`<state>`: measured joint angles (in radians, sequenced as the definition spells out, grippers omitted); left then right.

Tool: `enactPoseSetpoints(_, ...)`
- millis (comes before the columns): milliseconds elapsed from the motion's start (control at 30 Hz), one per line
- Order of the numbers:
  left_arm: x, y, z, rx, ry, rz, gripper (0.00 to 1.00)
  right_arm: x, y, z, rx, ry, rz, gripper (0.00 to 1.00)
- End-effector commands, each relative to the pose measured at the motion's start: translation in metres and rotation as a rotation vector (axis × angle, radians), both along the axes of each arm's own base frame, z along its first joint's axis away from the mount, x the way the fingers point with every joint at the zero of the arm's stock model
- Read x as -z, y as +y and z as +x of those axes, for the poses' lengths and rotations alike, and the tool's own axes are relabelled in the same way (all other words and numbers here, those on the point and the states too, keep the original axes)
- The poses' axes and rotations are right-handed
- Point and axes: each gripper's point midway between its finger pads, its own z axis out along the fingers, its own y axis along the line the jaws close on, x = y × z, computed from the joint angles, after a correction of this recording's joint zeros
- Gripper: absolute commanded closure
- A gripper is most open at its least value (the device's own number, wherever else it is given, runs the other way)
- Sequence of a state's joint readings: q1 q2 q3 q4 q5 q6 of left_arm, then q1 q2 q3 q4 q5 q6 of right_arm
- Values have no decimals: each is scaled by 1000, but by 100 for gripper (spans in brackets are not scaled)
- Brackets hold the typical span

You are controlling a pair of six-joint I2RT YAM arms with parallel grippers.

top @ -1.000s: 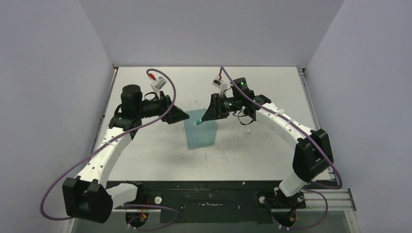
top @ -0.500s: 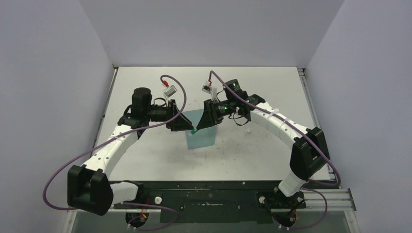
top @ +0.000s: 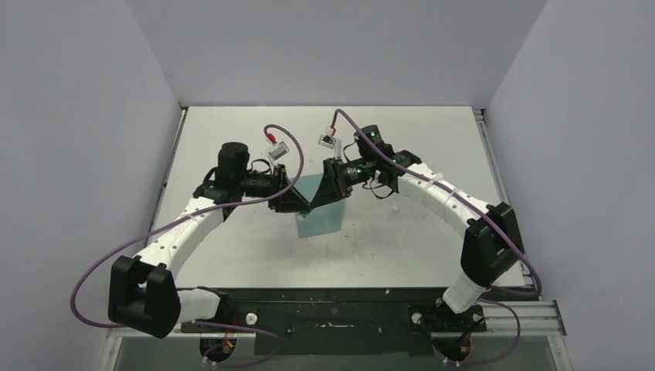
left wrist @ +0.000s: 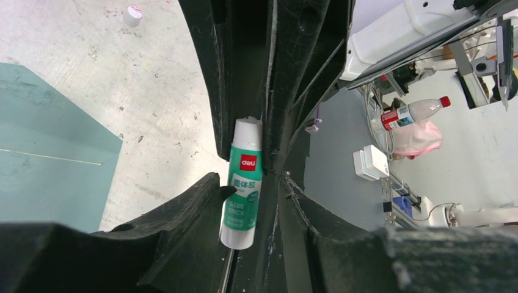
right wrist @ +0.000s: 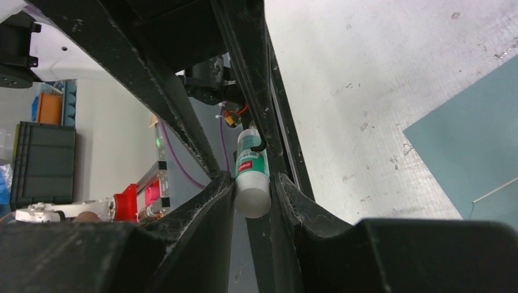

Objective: Place the letter into the envelope and seal it

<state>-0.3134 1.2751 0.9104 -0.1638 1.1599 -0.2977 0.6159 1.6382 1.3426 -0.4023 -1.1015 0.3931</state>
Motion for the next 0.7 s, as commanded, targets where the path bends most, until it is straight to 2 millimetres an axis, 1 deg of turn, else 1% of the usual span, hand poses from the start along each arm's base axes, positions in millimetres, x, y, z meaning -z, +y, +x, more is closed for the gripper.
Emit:
enactPoseSetpoints(0, -5, -4, -10, 66, -23, -9, 64, -41, 5, 0, -31, -90, 123, 95)
enactPoseSetpoints(167, -2, -5, -12, 78, -10, -4, 68, -44, 6, -2, -41, -86, 136, 95)
enactPoseSetpoints(300, -4, -7, -14, 92, -13, -9, 77, -47, 7, -3, -42, -85, 151, 95)
enactPoseSetpoints(367, -4, -8, -15, 97, -12, -11, 84, -50, 9, -4, -39, -80, 166, 95)
enactPoseSetpoints(467, -6, -9, -13, 97, -18, -17, 99, -52, 10, -1, -16, -80, 168, 92)
enactPoseSetpoints(533, -10, -11, -6, 54, -25, -21, 100, -51, 9, 3, 21, -94, 162, 81)
enactPoseSetpoints(567, -13, -11, 1, 9, -31, -27, 100, -53, 9, 6, 47, -104, 166, 72)
enactPoseSetpoints(600, -19, -13, 9, -36, -52, -47, 100, -56, 8, 9, 82, -114, 175, 59)
enactPoseSetpoints(633, -25, -13, 16, -81, -63, -65, 100, -56, 7, 19, 143, -140, 186, 45)
enactPoseSetpoints(667, -30, -13, 24, -138, -59, -84, 100, -64, 6, 24, 191, -172, 209, 32)
